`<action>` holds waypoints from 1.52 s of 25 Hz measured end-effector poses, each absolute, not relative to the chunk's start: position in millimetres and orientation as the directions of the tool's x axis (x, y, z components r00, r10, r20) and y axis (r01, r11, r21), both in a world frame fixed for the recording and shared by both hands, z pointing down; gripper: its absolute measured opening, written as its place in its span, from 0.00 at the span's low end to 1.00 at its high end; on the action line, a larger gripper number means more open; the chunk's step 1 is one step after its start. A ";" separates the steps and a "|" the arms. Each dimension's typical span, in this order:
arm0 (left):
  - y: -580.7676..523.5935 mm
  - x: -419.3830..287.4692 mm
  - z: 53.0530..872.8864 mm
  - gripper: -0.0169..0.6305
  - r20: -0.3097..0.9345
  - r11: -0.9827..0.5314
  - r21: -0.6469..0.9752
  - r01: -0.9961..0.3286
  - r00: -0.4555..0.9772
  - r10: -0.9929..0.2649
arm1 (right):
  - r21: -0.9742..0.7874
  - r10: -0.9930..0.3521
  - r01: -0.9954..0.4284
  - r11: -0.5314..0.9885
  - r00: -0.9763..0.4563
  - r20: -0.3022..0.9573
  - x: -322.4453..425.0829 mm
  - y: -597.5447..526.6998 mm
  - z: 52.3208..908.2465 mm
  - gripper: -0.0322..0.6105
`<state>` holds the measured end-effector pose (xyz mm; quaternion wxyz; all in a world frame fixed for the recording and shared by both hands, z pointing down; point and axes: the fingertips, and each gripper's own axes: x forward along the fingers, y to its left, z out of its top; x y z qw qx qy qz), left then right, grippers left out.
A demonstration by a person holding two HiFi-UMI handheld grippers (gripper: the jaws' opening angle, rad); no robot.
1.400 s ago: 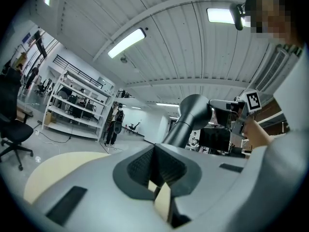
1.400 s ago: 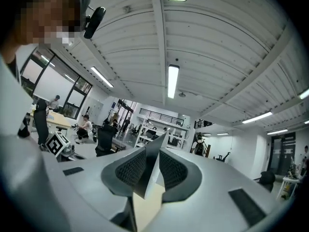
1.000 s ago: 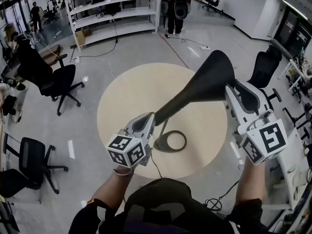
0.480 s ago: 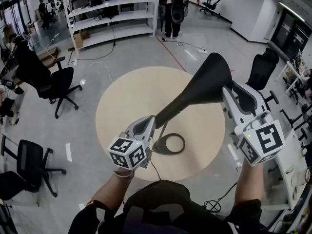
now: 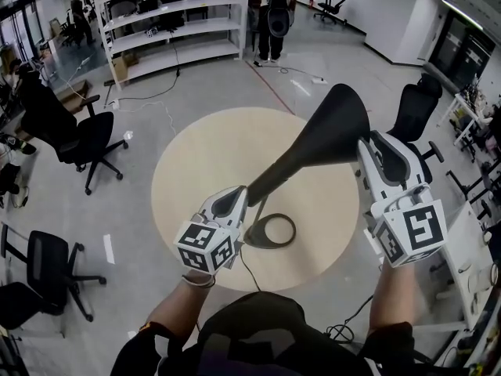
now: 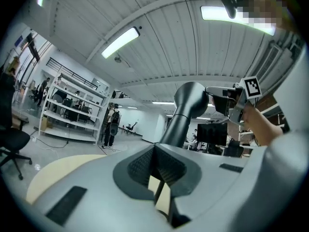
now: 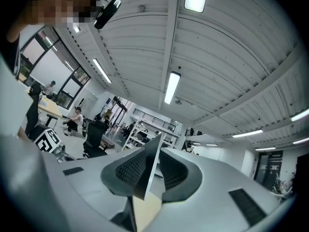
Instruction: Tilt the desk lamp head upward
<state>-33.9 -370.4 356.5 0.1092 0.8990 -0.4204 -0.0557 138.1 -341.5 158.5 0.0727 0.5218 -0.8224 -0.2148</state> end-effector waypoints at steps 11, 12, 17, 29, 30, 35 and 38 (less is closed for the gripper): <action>-349.1 -45.8 342.8 0.10 -0.049 -0.625 0.132 -0.769 0.625 -0.779 | 0.257 -0.943 -0.934 0.250 -0.294 -0.154 155.6 -328.7 196.8 0.20; -346.5 -44.6 342.0 0.10 -0.051 -0.629 0.125 -0.767 0.628 -0.776 | 0.231 -0.949 -0.943 0.240 -0.278 -0.149 157.4 -328.5 204.8 0.20; -328.3 -38.4 349.0 0.10 -0.039 -0.660 0.092 -0.746 0.660 -0.751 | 0.113 -0.970 -0.970 0.215 -0.226 -0.090 152.3 -322.1 259.4 0.20; -297.5 -52.4 419.0 0.10 0.084 -0.692 0.099 -0.715 0.699 -0.710 | 0.048 -0.973 -0.975 0.216 -0.211 0.093 78.6 -293.0 382.6 0.08; -295.5 -54.2 425.1 0.10 0.092 -0.691 0.102 -0.716 0.699 -0.710 | 0.046 -0.970 -0.974 0.223 -0.217 0.106 72.1 -290.3 390.3 0.08; -280.1 -62.1 449.9 0.10 0.126 -0.688 0.122 -0.715 0.699 -0.704 | 0.017 -0.958 -0.972 0.234 -0.228 0.172 45.7 -273.0 425.7 0.07; -269.6 -67.7 463.3 0.10 0.141 -0.691 0.140 -0.709 0.705 -0.695 | 0.008 -0.951 -0.973 0.230 -0.223 0.212 30.1 -262.6 447.1 0.07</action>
